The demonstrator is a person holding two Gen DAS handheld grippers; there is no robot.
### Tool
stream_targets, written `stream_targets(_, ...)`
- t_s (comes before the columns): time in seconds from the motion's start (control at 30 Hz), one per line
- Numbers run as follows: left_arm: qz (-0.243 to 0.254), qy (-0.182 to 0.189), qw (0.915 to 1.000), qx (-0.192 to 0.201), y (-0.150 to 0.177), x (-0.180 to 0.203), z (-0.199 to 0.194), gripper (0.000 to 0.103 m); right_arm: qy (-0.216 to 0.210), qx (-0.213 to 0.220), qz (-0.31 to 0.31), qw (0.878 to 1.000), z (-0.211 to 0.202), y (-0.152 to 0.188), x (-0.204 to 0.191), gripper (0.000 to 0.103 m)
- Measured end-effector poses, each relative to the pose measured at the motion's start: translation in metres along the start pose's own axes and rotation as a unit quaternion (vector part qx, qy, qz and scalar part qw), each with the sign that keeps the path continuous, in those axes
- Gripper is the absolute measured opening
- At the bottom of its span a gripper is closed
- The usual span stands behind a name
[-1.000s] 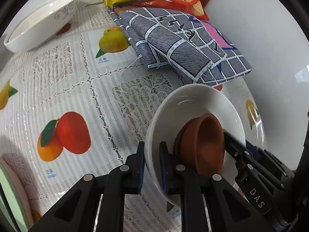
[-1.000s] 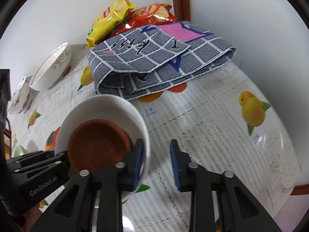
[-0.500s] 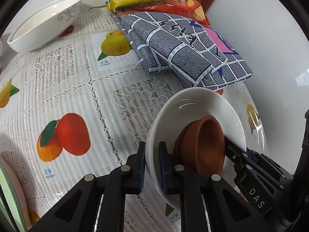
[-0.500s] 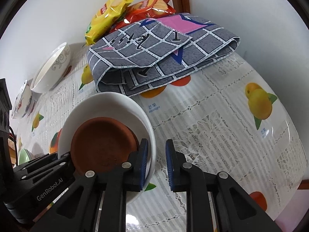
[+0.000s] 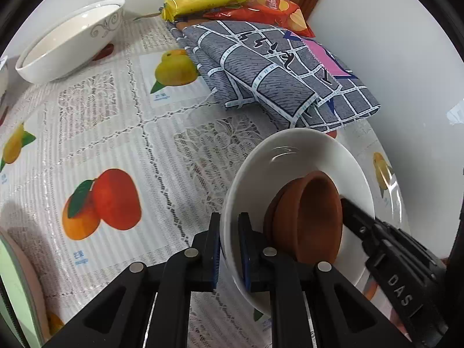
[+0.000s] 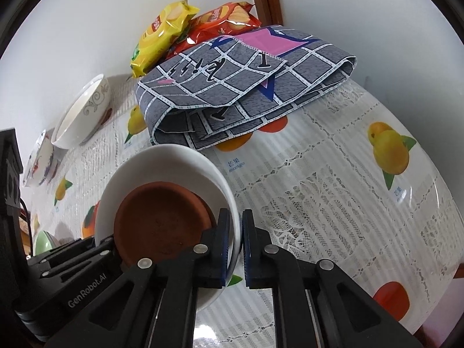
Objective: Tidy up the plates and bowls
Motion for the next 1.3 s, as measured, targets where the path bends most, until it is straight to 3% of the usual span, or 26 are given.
stream_targets(0.2,-0.001,-0.016,0.9998,0.01,0.002,-0.005,-0.007,0.011,-0.013,0.0,0.0,1.0,-0.002,0.002,-0.003,0.007)
stream_targets(0.5,-0.002,-0.021,0.9998,0.003,0.002,-0.004,-0.002,0.011,-0.013,-0.034,-0.005,0.999,0.012,0.0,-0.006,0.008)
stream_targets(0.63,-0.005,-0.015,0.9999,-0.003,0.0,-0.004,0.002,0.011,-0.018,-0.026,0.0,0.999,0.01,-0.002,-0.003,0.009)
stream_targets(0.8,0.007,-0.025,0.9996,0.011,0.004,0.002,-0.001,0.012,0.015,-0.007,-0.007,1.0,0.006,0.002,-0.005,0.007)
stream_targets(0.97,0.013,-0.016,0.9995,0.023,0.009,0.005,-0.014,0.012,-0.009,0.004,0.004,1.0,-0.008,0.004,0.0,0.007)
stream_targets(1.3,0.01,-0.025,0.9983,0.051,0.025,0.003,-0.048,0.012,-0.017,0.028,-0.006,0.999,-0.039,0.015,-0.014,0.007)
Point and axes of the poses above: each gripper's, at about its wrist camera, not at the fingertips, and z roughly the way its jaws point, x to its right, y to its underside, the point moved 4 cm from there along z, roughly the way its jaws point, and after that the axes turned 15 degrees about -x, right-handed, at the moved point
